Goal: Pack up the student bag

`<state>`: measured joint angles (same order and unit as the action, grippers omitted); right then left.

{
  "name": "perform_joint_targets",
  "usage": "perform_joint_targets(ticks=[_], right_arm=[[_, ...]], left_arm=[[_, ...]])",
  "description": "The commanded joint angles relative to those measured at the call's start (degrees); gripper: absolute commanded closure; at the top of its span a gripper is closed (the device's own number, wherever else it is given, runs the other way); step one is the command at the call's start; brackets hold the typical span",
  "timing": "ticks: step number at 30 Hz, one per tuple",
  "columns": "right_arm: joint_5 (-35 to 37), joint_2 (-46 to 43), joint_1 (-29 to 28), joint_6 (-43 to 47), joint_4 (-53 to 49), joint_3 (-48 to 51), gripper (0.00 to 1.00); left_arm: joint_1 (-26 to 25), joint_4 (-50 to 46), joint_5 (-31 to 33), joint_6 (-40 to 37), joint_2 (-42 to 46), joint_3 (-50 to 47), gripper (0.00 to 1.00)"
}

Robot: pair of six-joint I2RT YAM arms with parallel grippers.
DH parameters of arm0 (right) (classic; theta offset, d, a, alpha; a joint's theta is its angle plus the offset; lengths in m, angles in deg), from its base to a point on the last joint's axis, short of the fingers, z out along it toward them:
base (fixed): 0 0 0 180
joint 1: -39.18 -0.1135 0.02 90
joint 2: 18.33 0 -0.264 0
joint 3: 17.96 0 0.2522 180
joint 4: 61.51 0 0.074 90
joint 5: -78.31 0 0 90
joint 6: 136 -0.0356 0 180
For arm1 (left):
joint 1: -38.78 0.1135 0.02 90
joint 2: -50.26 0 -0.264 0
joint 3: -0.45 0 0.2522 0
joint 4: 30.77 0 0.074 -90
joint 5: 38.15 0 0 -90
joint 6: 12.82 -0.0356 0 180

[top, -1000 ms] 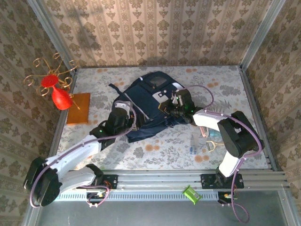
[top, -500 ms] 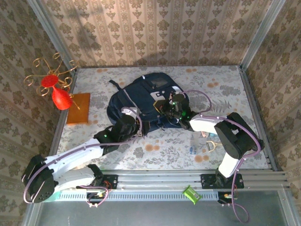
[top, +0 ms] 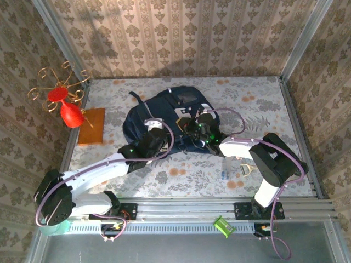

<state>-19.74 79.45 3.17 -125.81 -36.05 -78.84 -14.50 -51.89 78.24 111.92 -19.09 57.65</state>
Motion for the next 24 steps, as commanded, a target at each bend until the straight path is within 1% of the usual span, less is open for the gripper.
perform_joint_targets(ticks=[1, 3, 7, 11, 15, 19, 21, 24], right_arm=[[-0.5, -2.4, -0.8, -2.3, 13.5, -2.8, 1.00], [-1.2, -1.4, -0.7, -3.2, 14.6, -3.4, 1.00], [-2.5, 0.5, -0.7, -5.0, 16.8, -4.3, 1.00], [-3.9, 1.2, -0.7, -5.2, 17.0, -4.9, 1.00], [-4.8, 1.2, -0.6, -5.2, 16.7, -4.7, 1.00], [-6.6, 0.5, -0.3, -3.6, 14.2, -5.1, 1.00], [-7.0, 0.2, -0.1, -2.7, 13.1, -4.7, 1.00], [-7.3, -0.4, 0.5, -1.5, 11.7, -3.6, 1.00]], left_arm=[[-0.3, -1.2, 5.6, 0.3, -2.1, 1.7, 0.24], [-0.3, -0.1, 6.1, 0.2, -3.6, 2.1, 0.22], [-0.5, -1.1, 9.4, -0.8, -7.7, 4.5, 0.18], [-0.4, 0.7, 12.9, -1.7, -9.6, 4.2, 0.18], [-0.3, 0.0, 17.2, -4.5, -11.9, 5.8, 0.18], [-0.1, 0.6, 21.2, -7.3, -13.5, 6.4, 0.22], [0.7, 0.9, 21.5, -8.6, -13.9, 6.6, 0.25], [1.5, 0.8, 20.7, -10.0, -12.5, 6.7, 0.33]])
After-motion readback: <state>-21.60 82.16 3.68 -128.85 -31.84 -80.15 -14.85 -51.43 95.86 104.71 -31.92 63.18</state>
